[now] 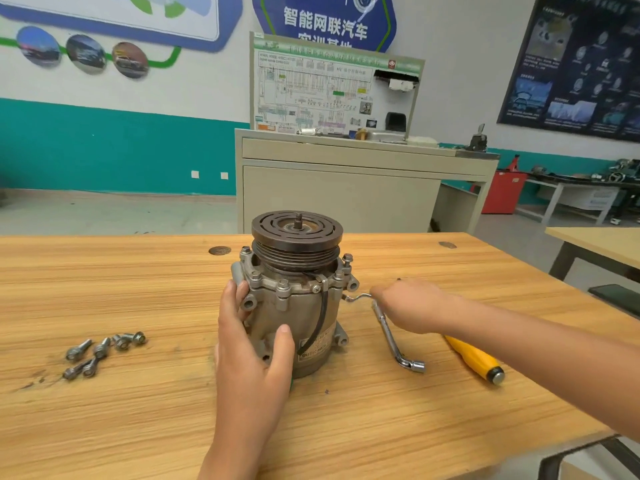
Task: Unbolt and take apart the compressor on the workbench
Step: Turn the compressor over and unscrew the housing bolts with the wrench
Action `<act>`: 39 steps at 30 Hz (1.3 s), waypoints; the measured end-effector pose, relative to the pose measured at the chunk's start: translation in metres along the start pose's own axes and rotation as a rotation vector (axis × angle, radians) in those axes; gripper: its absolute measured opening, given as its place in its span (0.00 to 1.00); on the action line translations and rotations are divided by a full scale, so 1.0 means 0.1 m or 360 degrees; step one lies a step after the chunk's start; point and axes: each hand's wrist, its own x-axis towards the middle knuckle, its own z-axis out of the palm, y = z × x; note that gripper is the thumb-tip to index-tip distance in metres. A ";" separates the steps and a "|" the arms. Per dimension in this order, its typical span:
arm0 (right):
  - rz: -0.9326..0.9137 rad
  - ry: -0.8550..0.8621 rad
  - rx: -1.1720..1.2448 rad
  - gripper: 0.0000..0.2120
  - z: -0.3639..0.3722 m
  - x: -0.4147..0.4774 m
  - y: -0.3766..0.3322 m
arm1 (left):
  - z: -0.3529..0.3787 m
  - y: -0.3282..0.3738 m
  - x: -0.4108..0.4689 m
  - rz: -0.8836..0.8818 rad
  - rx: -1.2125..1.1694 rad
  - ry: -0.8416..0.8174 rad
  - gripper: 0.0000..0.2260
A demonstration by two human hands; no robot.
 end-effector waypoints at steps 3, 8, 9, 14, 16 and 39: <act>0.0172 0.0100 0.0214 0.15 -0.01 -0.06 0.15 | 0.00 -0.02 0.00 0.0021 0.0030 0.0003 0.31; 0.0280 0.0524 0.0691 0.18 -0.26 -0.31 0.24 | 0.01 -0.01 -0.01 0.0018 0.0083 0.0011 0.31; 0.0230 0.0588 0.0731 0.18 -0.33 -0.35 0.21 | 0.01 -0.01 -0.01 0.0017 0.0088 0.0006 0.31; 0.0052 0.0667 0.0513 0.17 -0.60 -0.48 0.00 | 0.01 -0.03 -0.02 -0.0006 0.0109 -0.0013 0.32; 0.0083 0.0620 0.0261 0.18 -0.65 -0.48 -0.07 | 0.01 -0.01 -0.02 -0.0009 0.0107 -0.0018 0.31; 0.0158 0.0492 -0.0442 0.21 -0.65 -0.40 -0.17 | 0.01 0.00 -0.02 -0.0004 0.0084 -0.0034 0.31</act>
